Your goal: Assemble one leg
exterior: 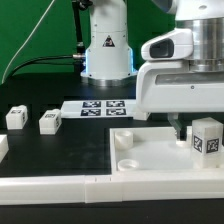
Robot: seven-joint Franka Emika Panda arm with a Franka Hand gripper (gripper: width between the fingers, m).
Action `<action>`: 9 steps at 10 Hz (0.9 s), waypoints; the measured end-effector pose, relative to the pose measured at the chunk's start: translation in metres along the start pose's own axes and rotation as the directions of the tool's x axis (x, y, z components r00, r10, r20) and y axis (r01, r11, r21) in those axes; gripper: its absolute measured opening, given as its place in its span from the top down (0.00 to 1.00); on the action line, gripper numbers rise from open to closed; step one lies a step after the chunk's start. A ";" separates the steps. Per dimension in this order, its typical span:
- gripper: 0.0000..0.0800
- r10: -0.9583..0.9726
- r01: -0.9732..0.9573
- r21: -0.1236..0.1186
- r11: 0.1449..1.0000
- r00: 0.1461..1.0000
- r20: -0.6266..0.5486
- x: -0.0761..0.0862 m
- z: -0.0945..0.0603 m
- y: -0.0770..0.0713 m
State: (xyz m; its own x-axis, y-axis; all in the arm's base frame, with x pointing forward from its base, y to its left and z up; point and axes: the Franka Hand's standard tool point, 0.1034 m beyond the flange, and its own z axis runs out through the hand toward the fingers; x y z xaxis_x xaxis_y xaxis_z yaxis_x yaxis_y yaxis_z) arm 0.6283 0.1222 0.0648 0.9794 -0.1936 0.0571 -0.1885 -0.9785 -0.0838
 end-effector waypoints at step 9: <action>0.57 -0.484 0.485 -0.016 0.875 0.875 0.009 0.000 -0.001 0.002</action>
Offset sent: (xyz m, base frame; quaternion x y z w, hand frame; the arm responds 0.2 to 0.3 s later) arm -0.0108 0.0087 0.0048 -0.0084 -0.0031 -0.2579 0.9661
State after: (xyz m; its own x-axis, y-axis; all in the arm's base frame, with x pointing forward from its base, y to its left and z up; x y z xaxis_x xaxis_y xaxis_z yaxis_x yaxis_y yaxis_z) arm 0.6276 0.1206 0.0657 0.9488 0.3053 0.0814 0.3085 -0.9508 -0.0294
